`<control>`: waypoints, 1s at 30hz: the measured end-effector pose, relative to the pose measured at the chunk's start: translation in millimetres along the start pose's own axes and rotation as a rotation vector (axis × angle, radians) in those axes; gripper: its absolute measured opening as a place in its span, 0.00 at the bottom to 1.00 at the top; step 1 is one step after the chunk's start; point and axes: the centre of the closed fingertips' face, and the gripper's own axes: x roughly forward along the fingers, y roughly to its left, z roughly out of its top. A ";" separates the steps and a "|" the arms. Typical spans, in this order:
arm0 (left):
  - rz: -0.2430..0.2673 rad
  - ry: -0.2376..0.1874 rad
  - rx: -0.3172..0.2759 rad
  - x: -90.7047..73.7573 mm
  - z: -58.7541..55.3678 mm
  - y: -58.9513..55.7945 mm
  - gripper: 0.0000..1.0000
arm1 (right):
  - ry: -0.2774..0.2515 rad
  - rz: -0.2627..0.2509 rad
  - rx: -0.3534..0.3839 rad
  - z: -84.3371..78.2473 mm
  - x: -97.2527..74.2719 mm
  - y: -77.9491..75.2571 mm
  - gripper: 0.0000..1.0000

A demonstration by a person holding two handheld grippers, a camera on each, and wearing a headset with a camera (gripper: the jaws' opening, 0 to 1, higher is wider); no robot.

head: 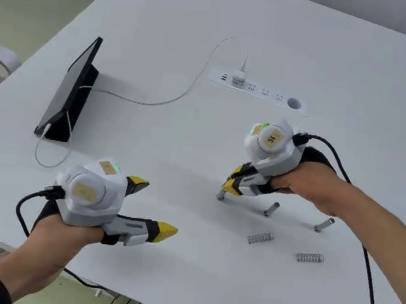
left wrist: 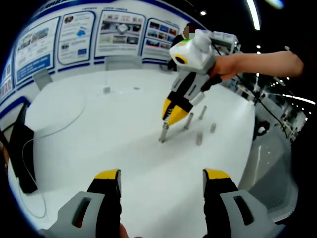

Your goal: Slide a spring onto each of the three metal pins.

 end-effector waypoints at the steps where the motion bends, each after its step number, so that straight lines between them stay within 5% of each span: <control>1: 0.000 0.000 -0.002 0.3 -0.1 0.3 0.68 | -0.002 0.000 -0.001 0.6 0.7 -0.1 0.13; 30: 0.013 0.001 -0.015 -2.5 -2.9 3.9 0.67 | 0.042 -0.015 -0.028 -13.3 32.9 -2.5 0.13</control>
